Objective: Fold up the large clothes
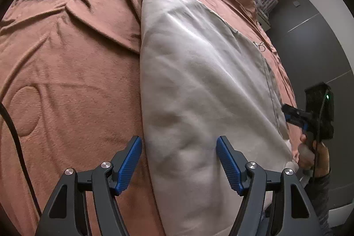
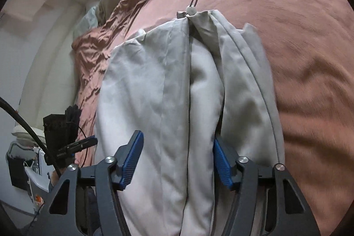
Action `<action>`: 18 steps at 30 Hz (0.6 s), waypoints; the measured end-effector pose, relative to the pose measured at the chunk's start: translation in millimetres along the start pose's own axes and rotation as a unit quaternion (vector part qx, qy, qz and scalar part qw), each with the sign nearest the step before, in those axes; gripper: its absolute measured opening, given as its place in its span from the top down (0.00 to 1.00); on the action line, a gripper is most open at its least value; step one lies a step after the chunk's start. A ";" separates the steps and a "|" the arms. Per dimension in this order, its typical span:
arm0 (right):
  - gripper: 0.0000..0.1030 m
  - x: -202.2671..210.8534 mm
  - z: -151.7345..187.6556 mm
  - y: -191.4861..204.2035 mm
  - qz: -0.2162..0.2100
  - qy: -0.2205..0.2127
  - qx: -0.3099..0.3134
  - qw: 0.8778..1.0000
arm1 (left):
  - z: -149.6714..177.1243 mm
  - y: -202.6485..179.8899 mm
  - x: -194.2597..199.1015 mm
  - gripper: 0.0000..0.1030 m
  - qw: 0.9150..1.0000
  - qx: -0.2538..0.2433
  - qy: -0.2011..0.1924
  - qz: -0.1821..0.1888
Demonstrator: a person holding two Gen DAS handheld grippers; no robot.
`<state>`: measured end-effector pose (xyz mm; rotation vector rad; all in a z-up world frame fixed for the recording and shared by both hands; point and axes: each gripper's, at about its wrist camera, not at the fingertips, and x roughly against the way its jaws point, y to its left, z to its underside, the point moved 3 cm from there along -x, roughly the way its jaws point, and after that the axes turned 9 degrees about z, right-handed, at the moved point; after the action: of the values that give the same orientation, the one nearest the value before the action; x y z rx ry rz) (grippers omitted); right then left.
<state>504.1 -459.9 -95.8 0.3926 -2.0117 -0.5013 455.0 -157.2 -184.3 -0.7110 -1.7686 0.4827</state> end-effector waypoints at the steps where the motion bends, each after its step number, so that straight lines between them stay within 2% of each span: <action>1: 0.52 -4.8 -4.0 0.9 0.004 0.006 0.005 1.000 | -0.1 -0.1 -1.2 0.31 1.000 0.000 0.000 0.002; 3: 0.62 -12.8 -13.2 2.4 0.019 0.014 0.015 1.000 | -0.7 0.0 -2.2 0.31 1.000 0.000 -0.002 0.003; 8: 0.97 -14.2 -19.4 17.9 0.052 -0.001 0.047 0.998 | -1.3 -4.4 -2.5 0.31 1.000 -0.002 0.000 0.000; 11: 0.98 0.2 -16.6 35.9 0.081 -0.024 0.075 0.994 | -1.9 -12.0 -1.5 0.31 1.000 -0.008 0.004 -0.007; 13: 0.99 11.5 -11.9 44.4 0.086 -0.040 0.082 0.992 | -3.1 -15.8 -0.4 0.31 1.000 -0.009 0.003 -0.008; 18: 0.99 38.8 -4.1 45.8 0.111 -0.070 0.094 0.987 | -8.0 -35.9 8.1 0.31 1.000 -0.012 -0.007 0.019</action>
<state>486.9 -439.5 -42.0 0.2471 -2.2161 -0.2043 452.9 -178.3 -153.2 -0.7614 -1.7793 0.4940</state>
